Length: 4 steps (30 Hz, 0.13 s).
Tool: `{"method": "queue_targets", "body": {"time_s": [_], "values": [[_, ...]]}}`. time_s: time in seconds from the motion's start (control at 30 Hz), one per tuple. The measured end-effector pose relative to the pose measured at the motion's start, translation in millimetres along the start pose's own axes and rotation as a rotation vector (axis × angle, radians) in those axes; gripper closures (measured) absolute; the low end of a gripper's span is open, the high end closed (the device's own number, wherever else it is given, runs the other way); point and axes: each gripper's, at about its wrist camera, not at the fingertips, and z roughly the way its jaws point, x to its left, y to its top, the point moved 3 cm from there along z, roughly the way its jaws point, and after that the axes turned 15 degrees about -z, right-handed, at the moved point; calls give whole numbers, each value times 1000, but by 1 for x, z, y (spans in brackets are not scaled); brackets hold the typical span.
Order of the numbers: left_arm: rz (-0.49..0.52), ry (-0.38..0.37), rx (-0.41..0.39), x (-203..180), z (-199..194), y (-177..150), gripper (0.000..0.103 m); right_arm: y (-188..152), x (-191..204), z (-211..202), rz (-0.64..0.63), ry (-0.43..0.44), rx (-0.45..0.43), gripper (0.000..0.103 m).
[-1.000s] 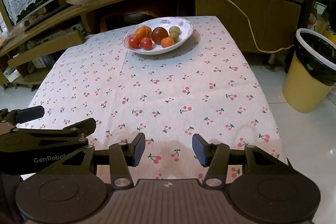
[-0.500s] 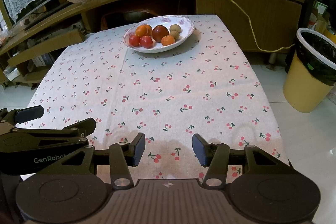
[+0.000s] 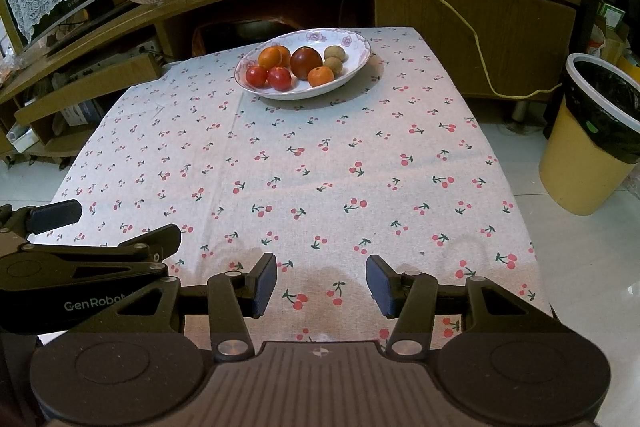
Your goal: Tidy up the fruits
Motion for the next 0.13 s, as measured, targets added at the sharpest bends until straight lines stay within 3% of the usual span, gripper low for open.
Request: {"method": "queue_targets", "body": {"time_s": [0.13], "values": [[1, 1, 0, 0, 0, 0, 0, -1, 0, 0, 2, 0, 0, 50]]}}
